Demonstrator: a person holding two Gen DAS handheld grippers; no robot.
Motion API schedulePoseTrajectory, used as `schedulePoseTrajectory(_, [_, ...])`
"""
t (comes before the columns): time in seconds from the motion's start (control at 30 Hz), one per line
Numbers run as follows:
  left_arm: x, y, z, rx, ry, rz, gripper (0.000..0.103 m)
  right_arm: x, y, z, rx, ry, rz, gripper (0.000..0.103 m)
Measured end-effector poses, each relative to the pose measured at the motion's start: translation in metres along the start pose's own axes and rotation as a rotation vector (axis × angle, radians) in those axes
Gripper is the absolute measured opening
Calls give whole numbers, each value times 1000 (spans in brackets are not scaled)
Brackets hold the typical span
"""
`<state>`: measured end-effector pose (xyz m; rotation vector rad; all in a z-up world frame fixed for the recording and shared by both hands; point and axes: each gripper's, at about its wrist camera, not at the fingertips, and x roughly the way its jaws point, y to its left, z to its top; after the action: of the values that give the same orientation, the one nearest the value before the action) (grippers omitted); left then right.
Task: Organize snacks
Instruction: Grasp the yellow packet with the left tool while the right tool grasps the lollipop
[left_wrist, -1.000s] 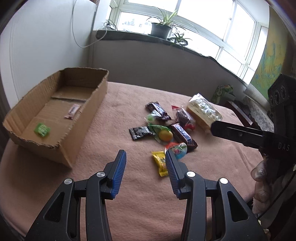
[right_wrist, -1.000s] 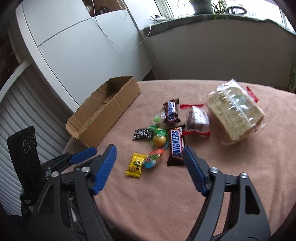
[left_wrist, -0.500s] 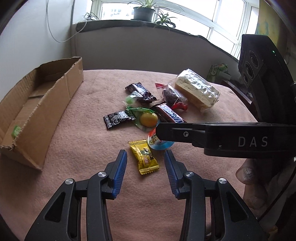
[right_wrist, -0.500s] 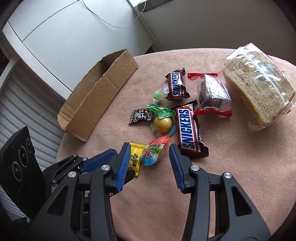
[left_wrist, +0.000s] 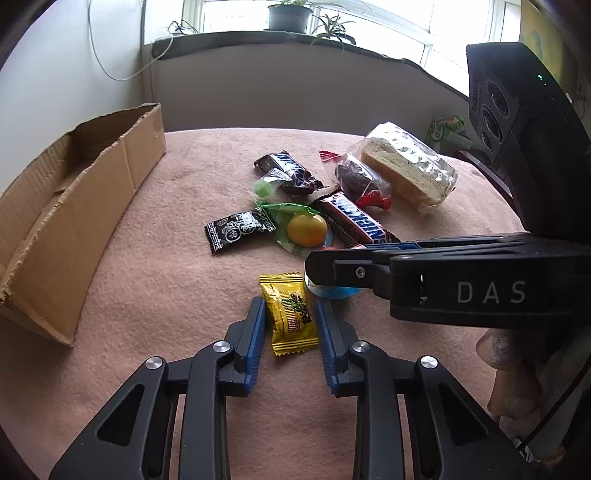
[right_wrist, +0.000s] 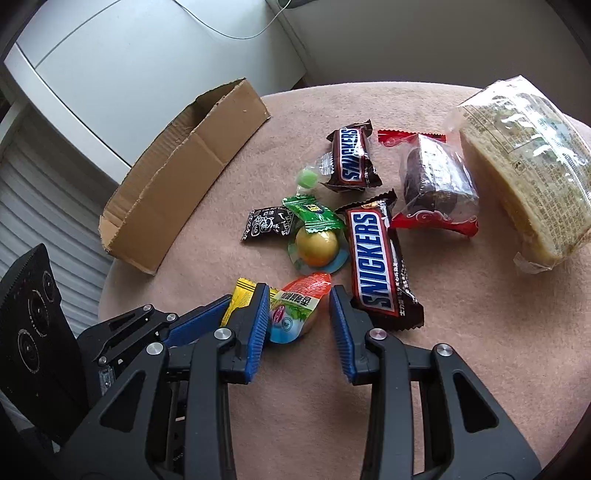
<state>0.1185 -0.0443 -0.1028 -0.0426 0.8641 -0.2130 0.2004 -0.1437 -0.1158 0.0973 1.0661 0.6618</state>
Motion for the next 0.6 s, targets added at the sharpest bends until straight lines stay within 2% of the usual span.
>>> schedulePoseTrajectory(0.07, [0,1,-1,9,-3,14,18,0,2,-1,-15,0,-9,35])
schedulePoseTrajectory(0.17, [-2,5,-2,1,-4,16,12,1,5,-2,-39,2,-24,35])
schedulePoseTrajectory(0.27, [-4,11,-3,-5,-6,20,12,2,11,-3,-78,1,-62,33])
schedulePoseTrajectory(0.33, [-5,13,-4,-12,-8,19,12,2,15,-3,-110,1,-92,24])
schedulePoseTrajectory(0.6, [-9,20,-5,-42,-22,4,9,-3,17,-5,-112,-19,-103,23])
